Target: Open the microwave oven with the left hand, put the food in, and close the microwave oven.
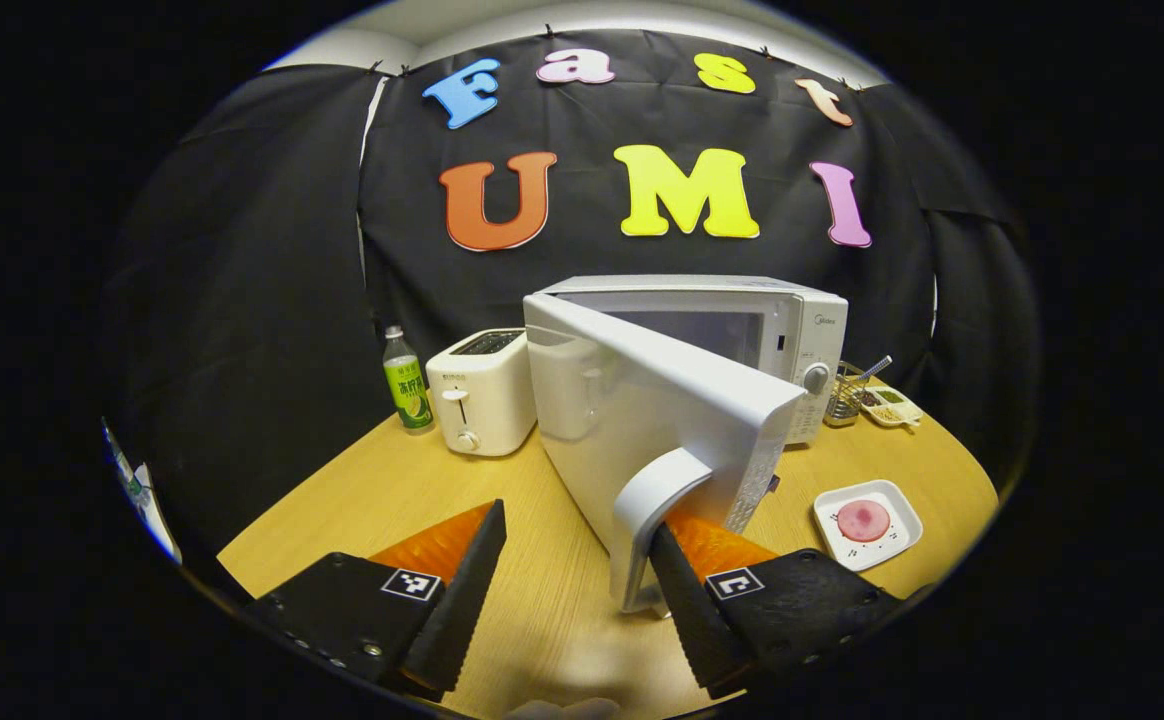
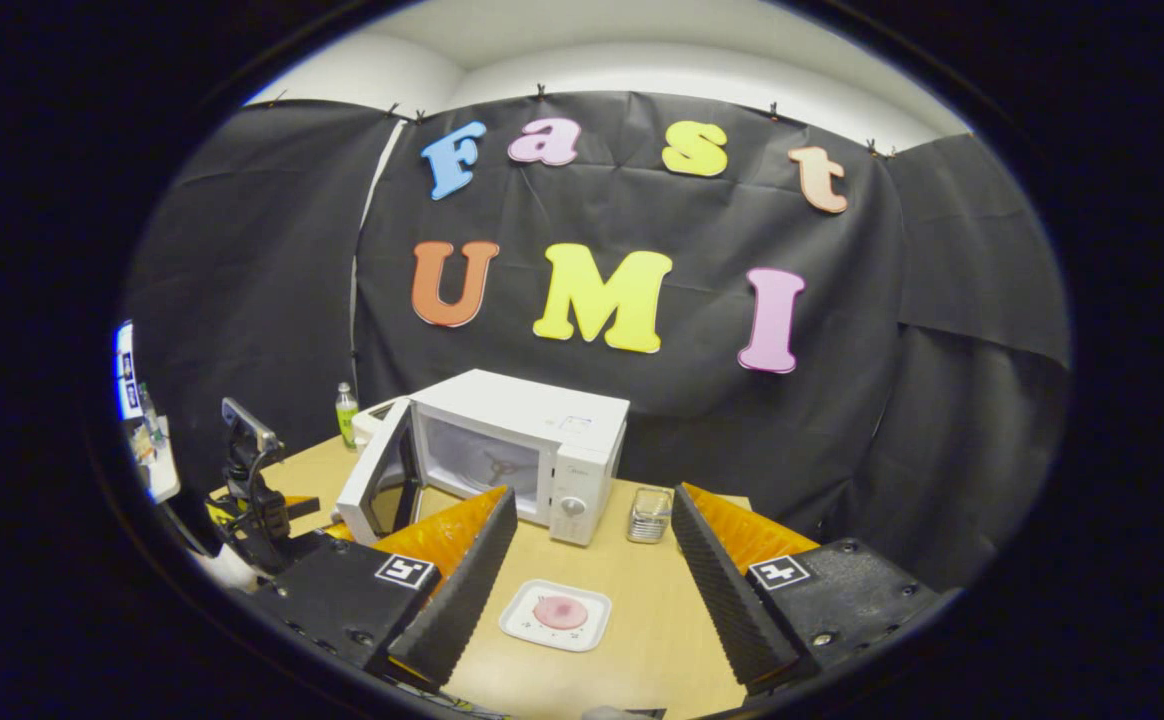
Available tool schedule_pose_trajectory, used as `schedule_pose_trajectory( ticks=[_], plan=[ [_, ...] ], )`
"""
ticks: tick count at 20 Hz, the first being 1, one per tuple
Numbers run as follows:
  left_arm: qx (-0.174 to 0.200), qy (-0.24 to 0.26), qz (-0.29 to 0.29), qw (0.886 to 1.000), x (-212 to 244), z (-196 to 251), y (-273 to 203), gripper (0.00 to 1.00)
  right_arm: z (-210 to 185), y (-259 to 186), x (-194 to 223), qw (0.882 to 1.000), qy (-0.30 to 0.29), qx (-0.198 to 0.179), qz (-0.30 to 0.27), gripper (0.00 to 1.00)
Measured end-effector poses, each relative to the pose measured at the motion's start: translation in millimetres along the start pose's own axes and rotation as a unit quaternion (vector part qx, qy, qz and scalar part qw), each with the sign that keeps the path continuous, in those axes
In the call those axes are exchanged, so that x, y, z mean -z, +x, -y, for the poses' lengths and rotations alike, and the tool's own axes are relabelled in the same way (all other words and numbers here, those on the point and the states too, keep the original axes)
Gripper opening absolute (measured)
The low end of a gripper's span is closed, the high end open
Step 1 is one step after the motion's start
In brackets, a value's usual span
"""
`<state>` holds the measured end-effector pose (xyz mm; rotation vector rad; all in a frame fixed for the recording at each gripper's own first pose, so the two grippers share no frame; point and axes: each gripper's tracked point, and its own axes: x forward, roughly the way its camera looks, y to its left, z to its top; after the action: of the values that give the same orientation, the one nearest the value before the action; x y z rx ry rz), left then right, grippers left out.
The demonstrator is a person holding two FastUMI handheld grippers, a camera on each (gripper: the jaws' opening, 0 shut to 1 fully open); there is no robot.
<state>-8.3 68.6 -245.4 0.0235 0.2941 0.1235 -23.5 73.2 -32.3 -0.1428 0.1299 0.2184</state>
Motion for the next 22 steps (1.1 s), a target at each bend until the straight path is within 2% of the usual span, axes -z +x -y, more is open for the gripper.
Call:
schedule_pose_trajectory(
  ticks=[2, 3, 4, 11, 15, 17, 19, 22],
  plan=[
    [-0.003, 0.008, 0.003, 1.000, -0.1, -9.4, -3.7, 0.86, -6.2, 2.5, 3.6, 1.000, 0.001, -0.009, -0.004, 0.99],
    [-0.005, 0.008, 0.002, 1.000, 0.0, -14.9, -6.7, 0.93, -9.9, 3.9, 4.8, 1.000, 0.002, -0.014, -0.005, 0.99],
    [-0.012, 0.011, -0.001, 1.000, 1.6, -23.1, -9.4, 0.94, -13.2, 6.2, 6.5, 1.000, 0.003, -0.018, -0.006, 0.99],
    [-0.031, -0.009, -0.026, 0.999, 13.1, -78.7, -30.1, 0.94, -34.2, 21.7, 30.5, 0.999, -0.003, -0.038, -0.019, 0.99],
    [-0.072, 0.002, -0.009, 0.997, 9.9, -125.3, -44.1, 0.95, -29.4, 33.5, 64.3, 0.998, 0.014, -0.034, -0.048, 0.99],
    [-0.096, -0.007, -0.014, 0.995, 9.6, -148.4, -48.2, 0.95, -24.3, 37.1, 77.2, 0.998, 0.002, -0.024, -0.055, 0.99],
    [-0.110, -0.008, -0.009, 0.994, 5.4, -160.2, -57.4, 0.95, -21.9, 43.9, 89.3, 0.998, -0.002, -0.024, -0.056, 0.99],
    [-0.111, -0.009, -0.006, 0.994, 0.9, -156.5, -70.9, 0.95, -15.7, 59.5, 125.9, 0.996, 0.015, -0.029, -0.089, 0.99]
  ],
)
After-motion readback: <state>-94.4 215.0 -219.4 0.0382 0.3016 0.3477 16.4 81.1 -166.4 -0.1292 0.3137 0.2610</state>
